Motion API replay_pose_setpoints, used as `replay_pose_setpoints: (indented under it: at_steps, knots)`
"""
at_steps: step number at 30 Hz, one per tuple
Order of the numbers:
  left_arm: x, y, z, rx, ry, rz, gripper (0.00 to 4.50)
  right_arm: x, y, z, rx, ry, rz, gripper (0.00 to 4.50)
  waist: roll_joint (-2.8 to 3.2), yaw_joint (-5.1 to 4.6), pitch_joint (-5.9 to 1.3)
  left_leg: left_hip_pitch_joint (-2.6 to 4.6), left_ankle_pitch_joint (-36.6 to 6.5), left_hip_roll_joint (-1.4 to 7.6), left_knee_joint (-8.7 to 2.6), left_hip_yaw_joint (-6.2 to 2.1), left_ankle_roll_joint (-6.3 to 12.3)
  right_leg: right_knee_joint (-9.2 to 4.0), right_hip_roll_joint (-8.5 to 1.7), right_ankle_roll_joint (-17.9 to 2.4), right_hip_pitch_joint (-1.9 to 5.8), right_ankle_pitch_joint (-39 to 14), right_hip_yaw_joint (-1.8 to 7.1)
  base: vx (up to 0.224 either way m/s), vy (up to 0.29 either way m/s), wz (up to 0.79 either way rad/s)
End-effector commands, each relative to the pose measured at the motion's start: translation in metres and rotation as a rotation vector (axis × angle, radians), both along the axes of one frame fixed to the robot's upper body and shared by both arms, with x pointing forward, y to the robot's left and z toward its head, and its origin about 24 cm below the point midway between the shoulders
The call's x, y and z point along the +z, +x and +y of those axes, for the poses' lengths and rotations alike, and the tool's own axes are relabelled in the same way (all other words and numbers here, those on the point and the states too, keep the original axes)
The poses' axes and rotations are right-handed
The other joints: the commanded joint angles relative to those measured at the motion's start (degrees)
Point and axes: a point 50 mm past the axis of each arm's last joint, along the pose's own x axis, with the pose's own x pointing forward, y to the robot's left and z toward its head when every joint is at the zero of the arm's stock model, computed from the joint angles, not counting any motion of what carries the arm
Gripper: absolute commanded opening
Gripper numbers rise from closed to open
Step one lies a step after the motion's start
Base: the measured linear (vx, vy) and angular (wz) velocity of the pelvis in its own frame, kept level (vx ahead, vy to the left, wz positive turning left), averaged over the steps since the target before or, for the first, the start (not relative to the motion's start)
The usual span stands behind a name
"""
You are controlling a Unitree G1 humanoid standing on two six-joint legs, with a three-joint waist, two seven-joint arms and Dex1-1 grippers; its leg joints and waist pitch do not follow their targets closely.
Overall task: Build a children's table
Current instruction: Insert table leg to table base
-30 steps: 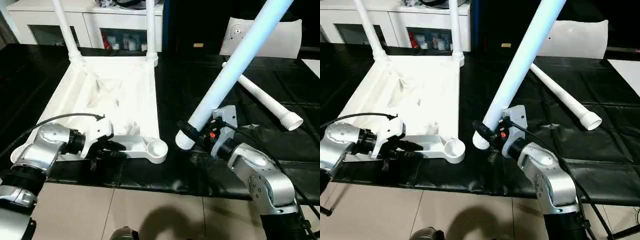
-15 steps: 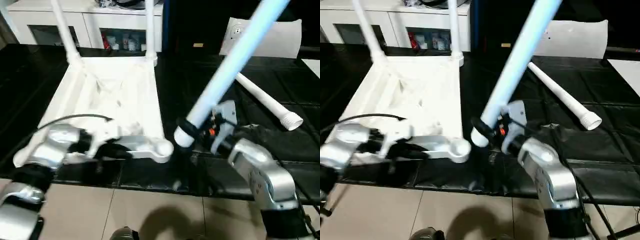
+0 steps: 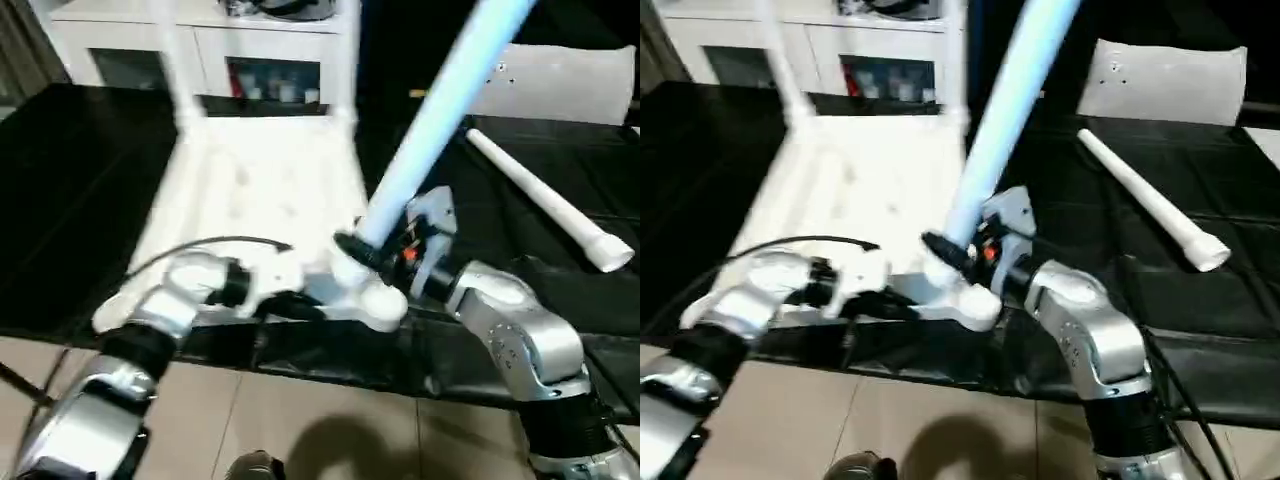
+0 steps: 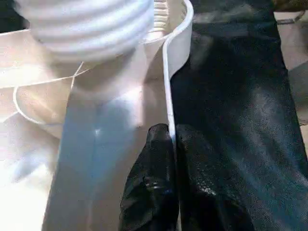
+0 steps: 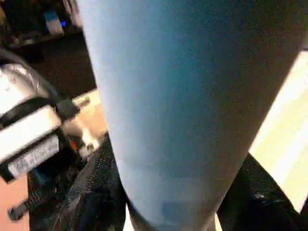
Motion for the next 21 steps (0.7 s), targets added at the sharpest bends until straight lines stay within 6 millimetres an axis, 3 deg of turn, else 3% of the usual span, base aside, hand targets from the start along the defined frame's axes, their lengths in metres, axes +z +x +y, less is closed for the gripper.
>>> replay_pose_setpoints:
  at_steps: [1,6,7,10,14,17,21]
  knots:
    - [0.001,0.003,-0.002,0.018,0.021,-0.042,0.00,-0.001,-0.001,-0.002,0.004,-0.044,-0.004,1.91,-0.11,-0.60,-4.18,2.09,-20.58,2.63,-4.68,-1.18,-2.55,-5.72,-3.70,-8.78,1.50,-18.09,2.26,0.000,0.000,0.00]
    - [0.001,0.007,0.010,0.127,-0.001,-0.037,0.00,-0.005,0.000,-0.006,-0.007,-0.095,0.014,1.91,-0.28,-0.90,-3.97,1.98,-21.35,2.52,-4.60,-1.27,-2.26,-6.12,-3.91,-8.17,1.36,-22.07,2.25,0.000,0.000,0.00]
    - [0.003,0.009,0.013,0.141,-0.025,-0.033,0.00,-0.006,-0.001,-0.008,-0.013,-0.104,0.019,1.91,-0.61,-1.04,-3.91,1.83,-21.33,2.47,-4.63,-1.27,-2.13,-6.32,-3.94,-7.77,1.41,-23.38,2.19,0.000,0.000,0.00]
    - [0.004,0.009,0.015,0.135,-0.039,-0.002,0.00,-0.007,-0.001,-0.009,-0.015,-0.113,0.023,1.91,-0.47,-1.43,-3.90,1.73,-21.15,2.45,-4.69,-1.41,-2.07,-6.41,-3.94,-7.16,1.35,-24.38,2.10,0.000,0.000,0.00]
    - [0.004,0.007,0.019,0.128,-0.042,0.049,0.00,-0.011,0.000,-0.013,-0.035,-0.135,0.035,1.91,-0.85,-1.82,-3.91,1.67,-20.54,2.35,-4.56,-1.25,-1.54,-6.39,-3.90,-7.69,1.27,-24.11,2.13,0.000,0.000,0.00]
    - [0.004,0.006,0.022,0.119,-0.053,0.080,0.00,-0.013,0.002,-0.015,-0.046,-0.145,0.040,1.91,-0.76,-1.92,-3.90,1.51,-19.78,2.38,-4.61,-1.30,-1.28,-6.30,-3.85,-7.64,1.32,-23.57,2.08,0.000,0.000,0.00]
    - [0.004,0.005,0.024,0.115,-0.048,0.087,0.00,-0.016,0.006,-0.016,-0.053,-0.123,0.060,1.91,-0.76,-1.94,-4.10,1.53,-18.31,2.41,-4.44,-1.12,-0.75,-5.89,-3.80,-9.24,1.45,-19.36,2.19,0.000,0.000,0.00]
